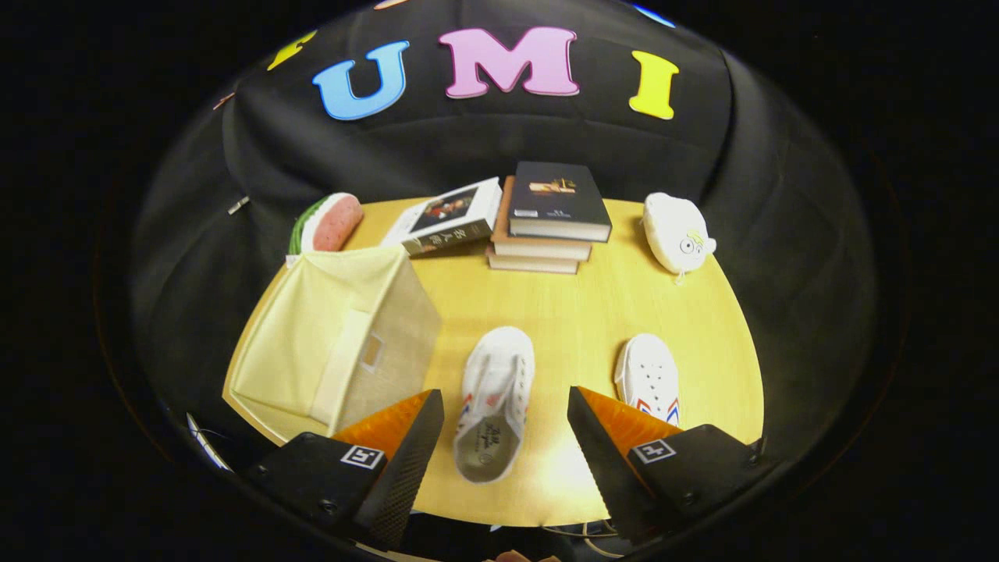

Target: Open the storage box then place both shoes into the box .Put the left shoe in first, then the right shoe, with the right side of both shoes facing outward in a uniform manner.

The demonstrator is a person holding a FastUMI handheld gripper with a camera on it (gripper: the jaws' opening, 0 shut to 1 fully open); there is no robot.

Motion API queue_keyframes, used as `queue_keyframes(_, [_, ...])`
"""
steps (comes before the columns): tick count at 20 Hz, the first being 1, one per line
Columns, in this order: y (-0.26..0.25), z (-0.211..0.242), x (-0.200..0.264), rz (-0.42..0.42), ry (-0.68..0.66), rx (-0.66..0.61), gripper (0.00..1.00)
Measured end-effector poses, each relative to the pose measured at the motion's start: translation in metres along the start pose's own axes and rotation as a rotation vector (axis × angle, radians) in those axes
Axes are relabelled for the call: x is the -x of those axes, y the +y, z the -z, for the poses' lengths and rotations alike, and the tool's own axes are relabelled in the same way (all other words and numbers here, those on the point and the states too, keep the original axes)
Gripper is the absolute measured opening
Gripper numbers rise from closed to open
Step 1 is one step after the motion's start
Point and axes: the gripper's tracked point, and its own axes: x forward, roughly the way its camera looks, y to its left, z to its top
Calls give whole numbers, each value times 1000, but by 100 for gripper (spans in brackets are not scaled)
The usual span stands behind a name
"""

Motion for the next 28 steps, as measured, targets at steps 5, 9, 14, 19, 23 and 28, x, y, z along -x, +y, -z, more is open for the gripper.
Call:
queue_keyframes(5, [-9, 45, -32, -16, 104, 102, 99])
queue_keyframes(9, [-16, 66, -67, -10, 175, 152, 99])
queue_keyframes(14, [-24, 66, -105, 10, 220, 115, 99])
queue_keyframes(19, [-13, 71, -125, -33, 284, -73, 66])
queue_keyframes(23, [-7, 68, -128, -23, 286, -184, 17])
queue_keyframes(28, [0, 71, -117, -55, 319, -315, 6])
